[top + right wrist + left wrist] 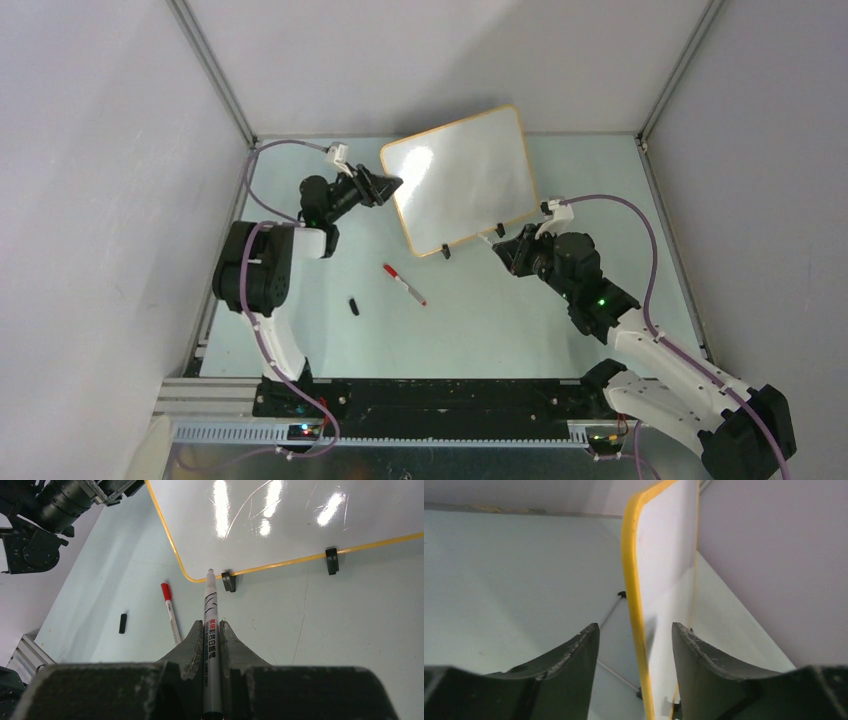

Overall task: Write a sentence on the whiteboard
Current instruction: Move the whiteboard to the center of the board.

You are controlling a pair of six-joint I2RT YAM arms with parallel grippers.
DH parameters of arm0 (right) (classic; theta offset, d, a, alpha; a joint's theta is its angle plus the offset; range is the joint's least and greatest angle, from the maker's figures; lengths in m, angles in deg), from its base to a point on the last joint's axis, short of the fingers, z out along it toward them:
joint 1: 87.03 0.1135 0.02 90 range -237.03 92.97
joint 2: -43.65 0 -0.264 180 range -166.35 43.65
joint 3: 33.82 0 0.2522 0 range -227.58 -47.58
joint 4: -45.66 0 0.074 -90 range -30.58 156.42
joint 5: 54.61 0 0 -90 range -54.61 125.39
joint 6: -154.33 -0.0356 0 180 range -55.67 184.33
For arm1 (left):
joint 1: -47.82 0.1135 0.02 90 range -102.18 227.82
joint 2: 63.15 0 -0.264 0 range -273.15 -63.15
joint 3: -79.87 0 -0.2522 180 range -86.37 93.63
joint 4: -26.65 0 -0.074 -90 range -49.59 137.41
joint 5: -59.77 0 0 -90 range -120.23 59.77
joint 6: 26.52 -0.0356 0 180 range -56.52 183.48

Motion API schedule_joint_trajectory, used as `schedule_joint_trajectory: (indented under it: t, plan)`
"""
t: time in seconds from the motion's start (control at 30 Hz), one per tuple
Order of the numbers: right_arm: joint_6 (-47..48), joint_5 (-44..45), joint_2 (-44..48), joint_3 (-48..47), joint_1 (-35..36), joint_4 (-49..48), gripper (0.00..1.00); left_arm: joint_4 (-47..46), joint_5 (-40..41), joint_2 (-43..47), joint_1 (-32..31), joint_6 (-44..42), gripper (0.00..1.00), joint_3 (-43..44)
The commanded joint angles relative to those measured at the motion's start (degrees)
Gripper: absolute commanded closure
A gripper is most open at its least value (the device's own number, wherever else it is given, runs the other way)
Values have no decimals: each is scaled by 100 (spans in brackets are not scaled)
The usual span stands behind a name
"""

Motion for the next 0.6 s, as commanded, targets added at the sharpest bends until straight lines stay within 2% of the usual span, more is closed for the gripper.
schedule_joint_trajectory:
  t: [0.0, 0.13, 0.2, 0.27, 0.3, 0.37, 0.43, 0.57]
  plan:
    - [85, -12, -1, -17, 42, -246, 100, -986, -730, -250, 77, 663, 44, 248]
    - [86, -7, 0, -17, 41, -242, 100, -1682, -1352, -722, 127, 1409, 56, 560]
    - [93, -14, 1, -17, 42, -244, 100, -2423, -1519, -1066, 159, 1901, 62, 663]
    - [93, -14, 1, -17, 37, -243, 100, -2706, -1688, -1254, 184, 2296, 72, 792]
    - [93, -10, 5, -17, 43, -242, 100, -2724, -1747, -1299, 199, 2409, 82, 868]
    - [93, -12, 16, -17, 52, -248, 100, -2699, -1871, -1367, 197, 2457, 94, 904]
    - [95, -13, 37, -19, 50, -242, 100, -2670, -1944, -1371, 196, 2482, 99, 879]
    - [100, -9, 106, -17, 53, -198, 100, -2726, -2210, -1404, 196, 2643, 100, 803]
